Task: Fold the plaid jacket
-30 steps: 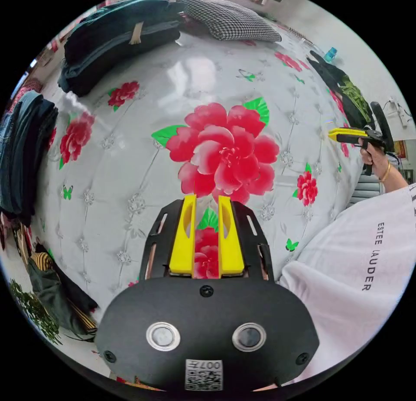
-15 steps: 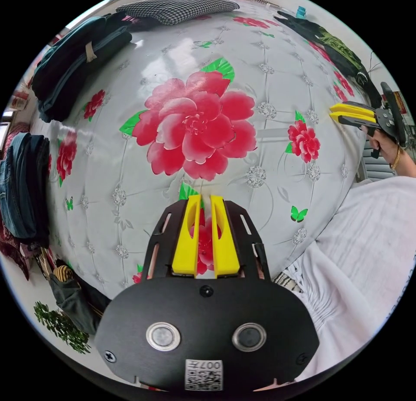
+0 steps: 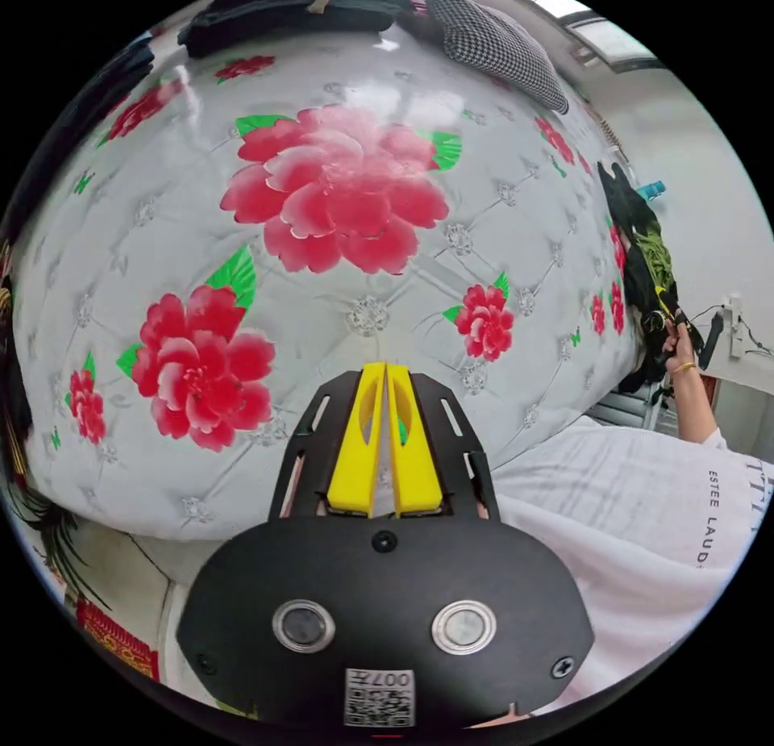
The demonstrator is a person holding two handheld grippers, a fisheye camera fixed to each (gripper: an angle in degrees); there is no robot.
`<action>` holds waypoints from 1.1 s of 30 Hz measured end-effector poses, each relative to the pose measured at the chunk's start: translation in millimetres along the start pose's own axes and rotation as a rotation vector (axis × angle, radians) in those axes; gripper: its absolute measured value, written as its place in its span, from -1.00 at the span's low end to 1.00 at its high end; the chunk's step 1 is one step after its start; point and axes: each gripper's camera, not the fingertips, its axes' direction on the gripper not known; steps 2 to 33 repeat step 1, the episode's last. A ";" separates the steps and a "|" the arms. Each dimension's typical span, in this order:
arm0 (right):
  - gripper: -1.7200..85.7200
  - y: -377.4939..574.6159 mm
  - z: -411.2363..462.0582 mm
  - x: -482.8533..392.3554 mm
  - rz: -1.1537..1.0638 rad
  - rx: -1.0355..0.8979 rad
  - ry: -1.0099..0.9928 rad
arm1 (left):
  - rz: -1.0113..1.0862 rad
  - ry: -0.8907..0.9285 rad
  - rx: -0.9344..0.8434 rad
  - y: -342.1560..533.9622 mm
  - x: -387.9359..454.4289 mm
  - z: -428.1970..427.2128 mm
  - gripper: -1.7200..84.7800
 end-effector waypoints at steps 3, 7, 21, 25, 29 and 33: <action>-0.80 -15.9 2.2 29.6 0.033 0.000 0.045 | -0.031 0.031 0.004 9.4 3.3 5.0 -0.98; -0.80 -15.9 2.2 29.6 0.033 0.000 0.045 | -0.031 0.031 0.004 9.4 3.3 5.0 -0.98; -0.80 -15.9 2.2 29.6 0.033 0.000 0.045 | -0.031 0.031 0.004 9.4 3.3 5.0 -0.98; -0.80 -15.9 2.2 29.6 0.033 0.000 0.045 | -0.031 0.031 0.004 9.4 3.3 5.0 -0.98; -0.80 -15.9 2.2 29.6 0.033 0.000 0.045 | -0.031 0.031 0.004 9.4 3.3 5.0 -0.98; -0.80 -15.9 2.2 29.6 0.033 0.000 0.045 | -0.031 0.031 0.004 9.4 3.3 5.0 -0.98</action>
